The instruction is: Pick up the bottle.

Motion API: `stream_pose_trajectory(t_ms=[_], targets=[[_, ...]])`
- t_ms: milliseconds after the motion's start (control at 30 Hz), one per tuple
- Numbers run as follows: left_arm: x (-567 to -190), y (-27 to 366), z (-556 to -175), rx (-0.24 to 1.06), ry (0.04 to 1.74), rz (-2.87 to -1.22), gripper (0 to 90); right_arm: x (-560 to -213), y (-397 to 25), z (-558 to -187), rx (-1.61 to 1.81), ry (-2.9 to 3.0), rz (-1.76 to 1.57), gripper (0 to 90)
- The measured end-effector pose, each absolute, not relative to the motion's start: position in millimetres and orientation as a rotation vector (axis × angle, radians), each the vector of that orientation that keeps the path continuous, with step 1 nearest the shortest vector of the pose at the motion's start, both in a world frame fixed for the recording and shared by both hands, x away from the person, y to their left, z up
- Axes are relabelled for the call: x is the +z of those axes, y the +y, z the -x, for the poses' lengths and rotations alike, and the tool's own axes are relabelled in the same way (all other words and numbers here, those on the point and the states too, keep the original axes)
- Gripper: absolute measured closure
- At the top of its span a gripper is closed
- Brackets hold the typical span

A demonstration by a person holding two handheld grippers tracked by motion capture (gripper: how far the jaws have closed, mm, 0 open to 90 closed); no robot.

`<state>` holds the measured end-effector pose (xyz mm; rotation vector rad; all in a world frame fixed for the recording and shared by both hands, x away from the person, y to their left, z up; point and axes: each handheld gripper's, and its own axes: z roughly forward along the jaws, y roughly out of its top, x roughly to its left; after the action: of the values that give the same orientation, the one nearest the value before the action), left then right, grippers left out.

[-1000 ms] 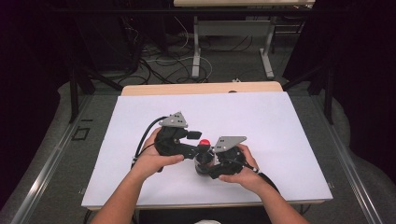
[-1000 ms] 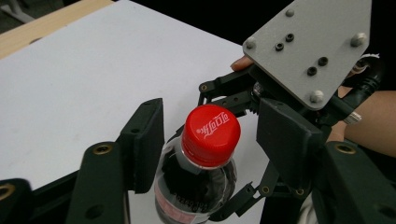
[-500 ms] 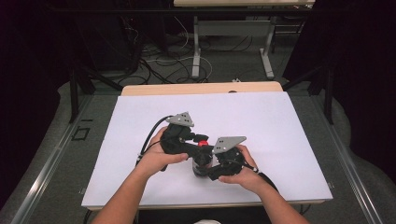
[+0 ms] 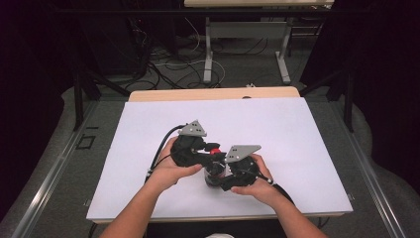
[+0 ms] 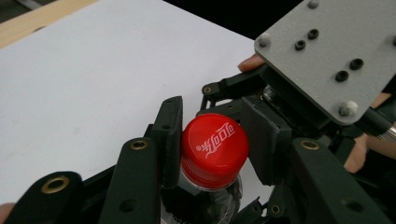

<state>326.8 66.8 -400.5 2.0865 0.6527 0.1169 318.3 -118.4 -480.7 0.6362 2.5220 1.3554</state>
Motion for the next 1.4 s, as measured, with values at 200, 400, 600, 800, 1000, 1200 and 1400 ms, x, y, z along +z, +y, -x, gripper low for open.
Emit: stream_pose_trajectory(t_ms=[200,400,600,800,1000,1200,1400], targets=[[-399,56,-315,0.251,0.782,-2.060,61.1,-480,-118,-318,1.328,2.488,-0.664,30.7],[-398,51,-310,0.311,0.829,-2.061,60.6,-480,-118,-318,1.317,2.490,-0.673,30.6],[-395,58,-315,0.223,0.755,-2.084,50.4,-480,-117,-317,1.332,2.507,-0.663,30.6],[-395,71,-319,0.138,0.646,-2.112,49.9,-480,-117,-316,1.350,2.527,-0.646,30.5],[-397,75,-321,0.141,0.574,-2.142,57.0,-479,-116,-316,1.355,2.545,-0.636,30.5],[-401,76,-321,0.140,0.575,-2.112,60.1,-480,-115,-315,1.361,2.535,-0.643,30.6],[-402,69,-315,0.215,0.681,-2.082,60.8,-480,-115,-316,1.330,2.511,-0.681,30.6]])
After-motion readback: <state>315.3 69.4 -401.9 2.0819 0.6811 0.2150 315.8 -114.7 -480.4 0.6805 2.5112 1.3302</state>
